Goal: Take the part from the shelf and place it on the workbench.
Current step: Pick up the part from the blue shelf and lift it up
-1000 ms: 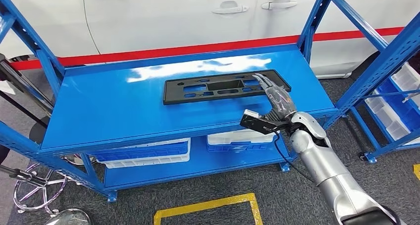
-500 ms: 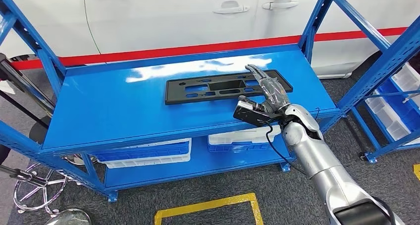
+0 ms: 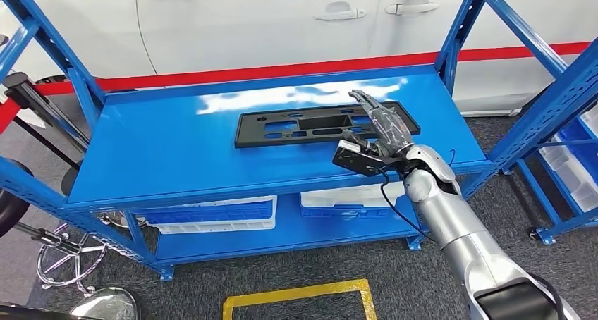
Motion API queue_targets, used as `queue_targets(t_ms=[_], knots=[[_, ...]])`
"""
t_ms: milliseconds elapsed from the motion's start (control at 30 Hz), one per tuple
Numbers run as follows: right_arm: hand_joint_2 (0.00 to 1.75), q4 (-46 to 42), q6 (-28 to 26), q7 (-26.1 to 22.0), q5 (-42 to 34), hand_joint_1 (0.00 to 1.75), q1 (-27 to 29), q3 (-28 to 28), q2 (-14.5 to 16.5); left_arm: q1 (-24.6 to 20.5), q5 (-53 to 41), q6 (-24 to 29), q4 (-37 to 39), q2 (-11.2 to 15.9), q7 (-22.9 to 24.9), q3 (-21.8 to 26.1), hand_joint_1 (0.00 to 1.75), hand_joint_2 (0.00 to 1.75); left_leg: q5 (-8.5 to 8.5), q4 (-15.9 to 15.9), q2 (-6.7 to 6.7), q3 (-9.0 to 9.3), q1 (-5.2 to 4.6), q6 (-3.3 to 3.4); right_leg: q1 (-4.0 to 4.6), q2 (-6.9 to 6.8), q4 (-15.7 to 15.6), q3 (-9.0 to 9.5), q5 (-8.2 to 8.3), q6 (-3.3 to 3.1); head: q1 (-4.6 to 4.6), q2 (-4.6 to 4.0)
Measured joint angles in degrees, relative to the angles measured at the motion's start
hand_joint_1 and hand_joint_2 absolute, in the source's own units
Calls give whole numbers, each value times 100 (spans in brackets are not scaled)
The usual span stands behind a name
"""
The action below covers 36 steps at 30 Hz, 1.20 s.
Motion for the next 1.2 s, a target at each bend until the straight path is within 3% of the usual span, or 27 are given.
queue_targets(t_ms=[67, 167, 200, 233, 267, 333, 400, 500, 567, 667, 700, 733, 767, 800, 867, 900, 933, 1067, 1200], knots=[[0, 5, 0, -1, -1, 0, -24, -1, 20, 11, -1, -3, 0, 5, 0, -11, 0, 0, -173, 233, 120, -110, 6, -39, -11, -76, -40, 2, 39, -102, -2, 0], [0, 24, 4, -1, -2, 0, -27, -2, 29, 3, -2, -7, 0, 10, 1, -17, 0, 0, -692, 1278, 289, -563, 1, -59, 38, -189, -56, -4, 54, -178, -4, 0], [0, 34, 6, 0, -2, 0, -23, -1, 29, 1, -3, -7, 0, 11, 0, -19, 0, 0, -760, 1535, 299, -673, 1, -55, 59, -229, -54, -3, 50, -186, -4, 0], [0, 43, 7, 0, -2, 0, -22, -1, 31, 1, -2, -7, 0, 13, 0, -20, 0, 0, -726, 1600, 306, -693, -1, -43, 78, -266, -52, -1, 45, -193, -4, 0], [0, 49, 8, 0, -2, 0, -24, 0, 32, 1, -2, -7, 0, 18, 0, -21, 0, 0, -595, 1442, 312, -606, -6, -21, 95, -299, -49, 5, 38, -199, -5, 0], [0, 52, 7, 0, -2, 0, -37, 0, 40, 2, -1, -7, 0, 28, -1, -25, 0, 0, -254, 725, 383, -234, -37, 61, 120, -354, -47, 24, 22, -201, -4, 0], [0, 52, 8, 0, -2, 0, -59, -1, 48, -1, 3, -9, 0, 40, -3, -27, 0, 0, -117, 146, 485, 57, -91, 139, 150, -399, -36, 20, 5, -176, -4, 0], [0, 49, 10, 0, -2, 0, -65, -1, 47, 15, 38, 7, 0, 41, -12, -29, 0, 0, -119, -18, 474, 118, -103, 181, 159, -457, -31, 14, -12, -105, -3, 0], [0, 43, 6, 2, -5, 0, -61, -2, 32, 30, 84, 45, 0, 21, -19, -29, 0, 0, -83, -84, 439, 145, -70, 229, 144, -339, 142, -46, -154, -43, -1, 0], [0, 44, 5, 39, -10, 0, 0, -6, -28, 27, 133, 103, 0, -10, -29, -29, 0, 0, -66, -109, 390, 156, -55, 282, 106, -136, 1115, -514, -645, 27, 1, 0], [44, 47, 7, 61, -10, 0, 38, -7, -50, 27, 141, 113, 0, -24, -30, -29, 0, 0, -69, -103, 366, 154, -55, 282, 93, -123, 1410, -671, -728, 45, 2, 0], [87, 52, 10, 90, -5, 0, 70, -8, -64, 29, 153, 120, 0, -42, -30, -29, 0, 0, -76, -92, 346, 153, -52, 279, 79, -119, 1516, -745, -694, 61, 2, 0], [131, 58, 15, 122, 5, 0, 87, -8, -71, 29, 166, 128, 0, -58, -28, -29, 0, 0, -85, -76, 329, 154, -47, 268, 60, -118, 1402, -713, -550, 75, 2, 0], [175, 68, 24, 165, 26, 0, 90, -8, -73, 28, 183, 137, 0, -76, -27, -29, 0, 0, -100, -54, 316, 155, -40, 251, 39, -119, 1086, -580, -326, 86, 2, 0], [175, 105, 42, 249, 88, 0, 76, -7, -75, 25, 226, 154, 0, -99, -26, -29, 0, 0, -137, 7, 294, 141, -41, 195, 17, -104, 369, -266, -3, 90, 3, 0], [175, 133, 50, 283, 118, 0, 71, -6, -77, 25, 251, 162, 0, -104, -25, -29, 0, 0, -146, 29, 281, 125, -48, 163, 20, -94, 160, -181, 60, 72, 2, 0], [175, 164, 55, 302, 140, 0, 74, -5, -79, 27, 274, 169, 0, -106, -25, -29, 0, 0, -164, 50, 270, 109, -61, 152, 24, -85, 77, -159, 56, 50, 1, 0], [175, 276, 83, 286, 167, 0, 94, -4, -94, 50, 320, 188, 0, -107, -20, -30, 0, 0, -143, 35, 256, 104, -75, 290, 40, -76, 52, -173, 77, -4, -3, 0], [175, 345, 66, 280, 208, 0, 106, -2, -113, 52, 351, 191, 0, -114, -18, -32, 0, 0, -122, -10, 257, 129, -71, 278, 53, -74, 54, -174, 74, -38, -3, 0]])
